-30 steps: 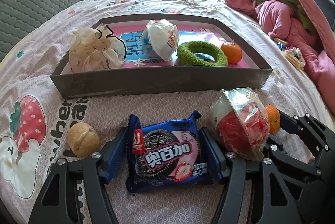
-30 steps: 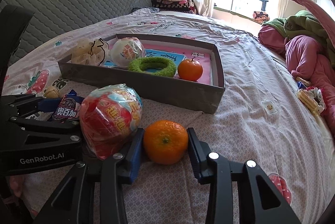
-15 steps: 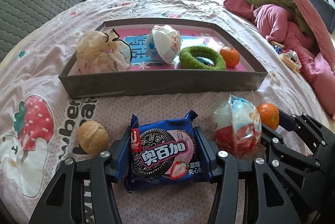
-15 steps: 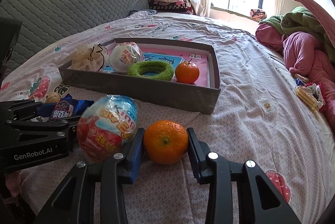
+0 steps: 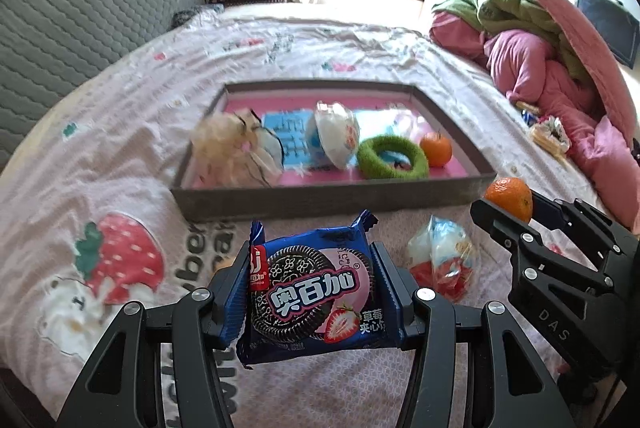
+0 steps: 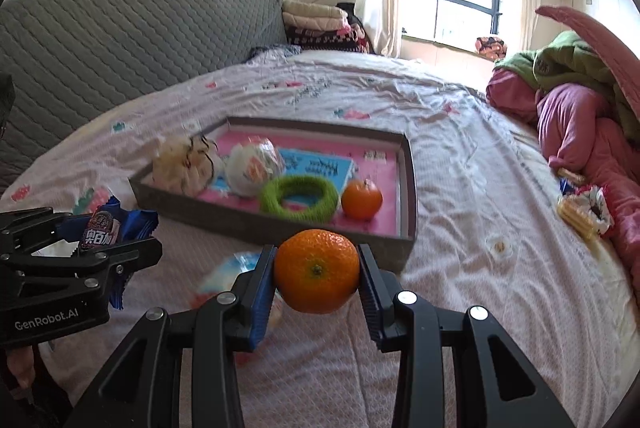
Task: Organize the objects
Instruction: 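Close the right tool on the mandarin while the left tool lifts the cookie pack, then carry the mandarin with the right tool while the left tool carries the cookie pack over the tray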
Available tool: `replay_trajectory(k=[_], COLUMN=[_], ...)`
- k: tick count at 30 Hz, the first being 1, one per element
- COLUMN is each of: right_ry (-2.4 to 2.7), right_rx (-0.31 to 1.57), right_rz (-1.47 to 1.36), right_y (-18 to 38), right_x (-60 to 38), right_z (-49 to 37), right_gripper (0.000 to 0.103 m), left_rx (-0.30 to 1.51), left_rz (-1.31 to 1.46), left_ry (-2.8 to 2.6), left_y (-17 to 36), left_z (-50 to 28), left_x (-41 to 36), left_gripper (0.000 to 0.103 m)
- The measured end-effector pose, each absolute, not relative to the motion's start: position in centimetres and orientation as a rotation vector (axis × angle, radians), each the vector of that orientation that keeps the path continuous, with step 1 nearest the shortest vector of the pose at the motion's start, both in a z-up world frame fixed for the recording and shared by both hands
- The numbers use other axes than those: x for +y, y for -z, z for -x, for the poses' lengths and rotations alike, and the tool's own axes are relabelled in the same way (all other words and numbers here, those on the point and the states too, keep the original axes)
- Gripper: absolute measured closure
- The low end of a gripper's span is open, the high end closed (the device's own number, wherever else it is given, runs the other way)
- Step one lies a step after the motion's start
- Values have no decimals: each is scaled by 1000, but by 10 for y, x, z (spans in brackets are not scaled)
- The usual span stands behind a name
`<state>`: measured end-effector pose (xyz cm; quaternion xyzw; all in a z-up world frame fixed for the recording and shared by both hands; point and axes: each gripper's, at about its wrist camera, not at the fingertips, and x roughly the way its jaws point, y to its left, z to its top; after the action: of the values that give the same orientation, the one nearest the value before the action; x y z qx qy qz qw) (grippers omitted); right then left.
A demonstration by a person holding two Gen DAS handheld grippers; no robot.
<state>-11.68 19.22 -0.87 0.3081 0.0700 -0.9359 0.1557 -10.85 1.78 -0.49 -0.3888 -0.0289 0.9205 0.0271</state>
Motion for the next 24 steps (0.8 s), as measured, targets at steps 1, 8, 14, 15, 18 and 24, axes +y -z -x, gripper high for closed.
replay_trajectory(k=[1,8,14,15,18,24], right_ry=[2683,2693,2695,2696,2690,2681], right_rx=[203,214,253,260,248,228], right_rz=[-871,-797,-749,-741,-723,-695], right_y=[5,-20,-38,-40,-52,-70], right_x=[192,184,178,177,176,171], right_z=[116,110,106,105,107,112], right_gripper=[64,64,64,64,64,64], left_rx=[-92,-99,-98,-99,-103,-103], left_rz=[1190,1122,1087,1085,1075,1089], left_ry=[-2850,-2899,-2930,-2934,-2944,-2942], left_y=[0,-29,-46,-48,-53,-59], left_z=[107,97,95,95,97,107], left_x=[16,6,1,-1,-3,-8], left_gripper=[46,46,46,46,46,46])
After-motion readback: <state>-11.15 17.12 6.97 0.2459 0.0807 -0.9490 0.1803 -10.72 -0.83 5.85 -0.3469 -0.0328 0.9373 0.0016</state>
